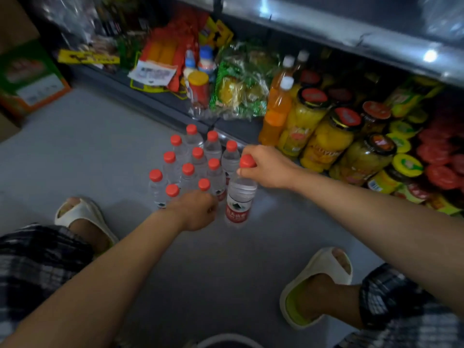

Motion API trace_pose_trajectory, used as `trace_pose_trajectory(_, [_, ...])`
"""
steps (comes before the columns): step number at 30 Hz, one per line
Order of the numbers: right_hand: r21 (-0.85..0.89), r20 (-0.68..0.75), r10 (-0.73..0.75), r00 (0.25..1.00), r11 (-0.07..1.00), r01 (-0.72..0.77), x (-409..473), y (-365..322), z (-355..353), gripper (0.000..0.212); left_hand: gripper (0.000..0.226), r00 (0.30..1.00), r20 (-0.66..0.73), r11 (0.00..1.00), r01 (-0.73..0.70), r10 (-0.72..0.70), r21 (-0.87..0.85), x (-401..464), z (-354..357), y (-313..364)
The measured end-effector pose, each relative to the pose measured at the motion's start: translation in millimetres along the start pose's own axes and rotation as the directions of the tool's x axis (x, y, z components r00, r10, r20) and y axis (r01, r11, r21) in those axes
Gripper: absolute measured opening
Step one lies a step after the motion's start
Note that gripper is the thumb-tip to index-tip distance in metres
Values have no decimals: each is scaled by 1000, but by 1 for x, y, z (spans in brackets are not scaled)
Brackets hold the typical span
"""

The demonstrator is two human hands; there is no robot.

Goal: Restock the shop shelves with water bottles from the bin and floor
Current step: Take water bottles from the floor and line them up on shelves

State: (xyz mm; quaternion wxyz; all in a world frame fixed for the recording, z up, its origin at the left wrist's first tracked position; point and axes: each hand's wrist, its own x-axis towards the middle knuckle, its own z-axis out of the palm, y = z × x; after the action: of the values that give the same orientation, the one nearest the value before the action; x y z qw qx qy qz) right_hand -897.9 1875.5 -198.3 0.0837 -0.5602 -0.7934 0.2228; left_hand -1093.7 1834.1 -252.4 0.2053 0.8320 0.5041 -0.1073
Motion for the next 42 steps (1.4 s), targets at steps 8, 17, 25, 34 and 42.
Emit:
trace_pose_trajectory(8, [-20,-243,-46,969,999,42,-31,-42,-97,20,15,980,-175,996,-82,89,46,-25,-95,30])
trace_pose_trajectory(17, [-32,-470,-61,880,998,53,-41,-79,-205,21,14,925,-345,986,-125,157,114,-41,-206,48])
trace_pose_trajectory(25, [9,-580,-68,811,996,90,-13,-88,-288,18,16,875,-450,981,-124,178,147,-24,-300,51])
trace_pose_trajectory(34, [-54,-745,-75,662,997,52,44,-66,-367,19,14,831,-514,977,-169,212,129,37,-377,47])
trace_pose_trajectory(42, [-130,-780,-96,618,991,-11,117,-18,-406,25,10,815,-525,969,-208,246,130,120,-411,39])
